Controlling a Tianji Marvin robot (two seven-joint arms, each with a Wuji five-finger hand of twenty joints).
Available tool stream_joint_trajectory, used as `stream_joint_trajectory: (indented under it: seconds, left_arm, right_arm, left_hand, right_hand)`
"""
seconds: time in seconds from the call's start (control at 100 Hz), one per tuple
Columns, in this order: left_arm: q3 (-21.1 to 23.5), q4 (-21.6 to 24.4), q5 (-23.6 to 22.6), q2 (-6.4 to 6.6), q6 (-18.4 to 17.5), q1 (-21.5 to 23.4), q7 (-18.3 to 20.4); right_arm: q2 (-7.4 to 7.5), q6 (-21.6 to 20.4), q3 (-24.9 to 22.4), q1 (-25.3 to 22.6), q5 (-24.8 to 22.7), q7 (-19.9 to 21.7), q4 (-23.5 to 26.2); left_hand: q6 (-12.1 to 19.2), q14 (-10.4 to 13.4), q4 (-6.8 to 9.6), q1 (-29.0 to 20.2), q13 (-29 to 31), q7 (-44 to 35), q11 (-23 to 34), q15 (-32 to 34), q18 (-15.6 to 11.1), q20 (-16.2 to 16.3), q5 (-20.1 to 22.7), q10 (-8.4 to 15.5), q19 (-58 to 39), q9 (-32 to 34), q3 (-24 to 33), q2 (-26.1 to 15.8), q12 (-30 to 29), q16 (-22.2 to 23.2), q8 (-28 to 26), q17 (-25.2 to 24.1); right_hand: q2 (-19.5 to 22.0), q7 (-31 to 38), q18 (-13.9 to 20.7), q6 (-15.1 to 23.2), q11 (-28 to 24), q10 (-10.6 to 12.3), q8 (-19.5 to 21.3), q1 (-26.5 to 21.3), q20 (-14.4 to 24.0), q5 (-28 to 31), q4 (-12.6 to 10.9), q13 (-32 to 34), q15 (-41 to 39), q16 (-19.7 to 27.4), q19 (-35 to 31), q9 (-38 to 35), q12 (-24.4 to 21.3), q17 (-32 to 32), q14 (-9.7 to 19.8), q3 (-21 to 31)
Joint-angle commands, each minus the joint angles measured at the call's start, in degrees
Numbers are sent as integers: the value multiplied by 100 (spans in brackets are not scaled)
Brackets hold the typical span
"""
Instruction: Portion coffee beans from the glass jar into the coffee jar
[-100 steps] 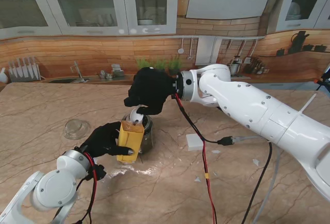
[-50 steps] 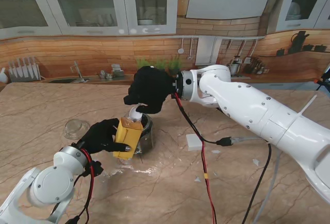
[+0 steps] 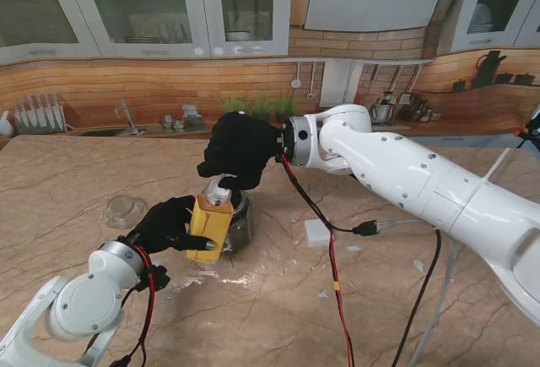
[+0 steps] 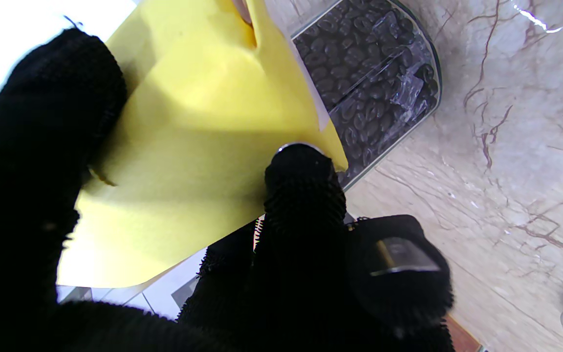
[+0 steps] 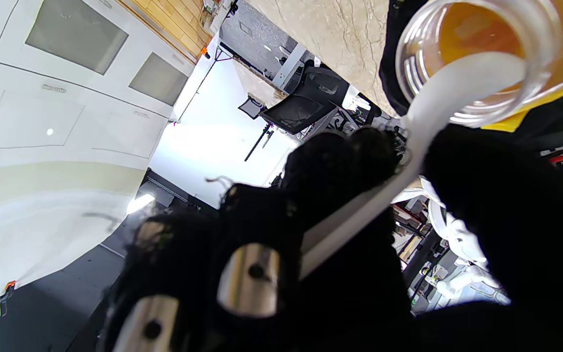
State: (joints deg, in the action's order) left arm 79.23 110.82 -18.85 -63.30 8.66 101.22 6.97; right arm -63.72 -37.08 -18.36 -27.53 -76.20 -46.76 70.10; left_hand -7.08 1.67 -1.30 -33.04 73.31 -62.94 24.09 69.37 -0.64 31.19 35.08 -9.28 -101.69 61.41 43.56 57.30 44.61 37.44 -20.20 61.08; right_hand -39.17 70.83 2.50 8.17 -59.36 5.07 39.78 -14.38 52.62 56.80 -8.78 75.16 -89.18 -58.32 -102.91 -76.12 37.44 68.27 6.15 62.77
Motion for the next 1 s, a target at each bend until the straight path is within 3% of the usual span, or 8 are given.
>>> stream_joint_trajectory:
  seconds: [0.0,0.11,0.24,0.43,0.59,0.99]
  left_arm:
    - [3,28,30,-23,29,54,13]
    - [8,34,48,-27,39,58,5]
    - [19,37,67,-29,38,54,4]
    - [24,39,88,-25,23,48,23]
    - [45,44,89,-15,-50,65,62]
    - [10,-99,-64,-36,-240,65,-112]
  right_arm:
    - [17,7,38,106,-63,-48,22]
    - [22,62,86,144,-92,-122,19]
    - [32,142,220,252,-163,-256,35]
    - [28,222,407,384,-194,-291,-17]
    - [40,265,357,356,-153,-59,-61]
    - [160,61,-781,-411,-6,777,319]
  left_hand:
    - [1003,-320,1296,-931,-25,-1175,753,-68,-209,69,859,444,-657,941,2473,-801,287,-40,-390,83]
    - [991,-332,1295,-934,-23,-1173,752,-66,-209,69,864,441,-659,940,2471,-800,286,-41,-387,83]
    - [992,-322,1295,-934,-23,-1171,751,-57,-216,70,862,439,-664,943,2469,-805,284,-39,-385,84]
    - [992,-323,1294,-929,-25,-1172,754,-55,-208,71,866,437,-667,945,2465,-806,285,-42,-385,83]
    - [1006,-317,1301,-928,-26,-1172,751,-64,-205,70,859,448,-667,938,2476,-800,284,-48,-386,83]
    - [1050,-324,1272,-937,-28,-1170,743,-91,-200,69,834,487,-666,906,2444,-824,298,-57,-394,83]
  right_hand:
    - [-334,356,1646,-78,-327,-339,18,-576,1,-23,-391,62,-280,-40,-1466,-184,-11,228,590,213]
    - [-420,340,1634,-132,-324,-393,-48,-683,-3,30,-419,60,-287,-34,-1464,-199,-29,225,512,194]
    - [-465,313,1561,-142,-310,-419,-198,-791,-31,108,-709,55,-314,-13,-1477,-231,-78,221,406,-14]
    - [-457,258,1562,-161,-279,-464,-249,-788,-34,174,-796,51,-325,-6,-1478,-240,-104,221,307,-76]
    - [-421,251,1580,-111,-274,-402,-220,-731,-47,151,-833,54,-321,0,-1449,-233,-109,220,359,-77]
    - [-335,267,1650,-53,-292,-303,-52,-572,-46,68,-695,57,-321,-28,-1443,-232,-87,224,511,84]
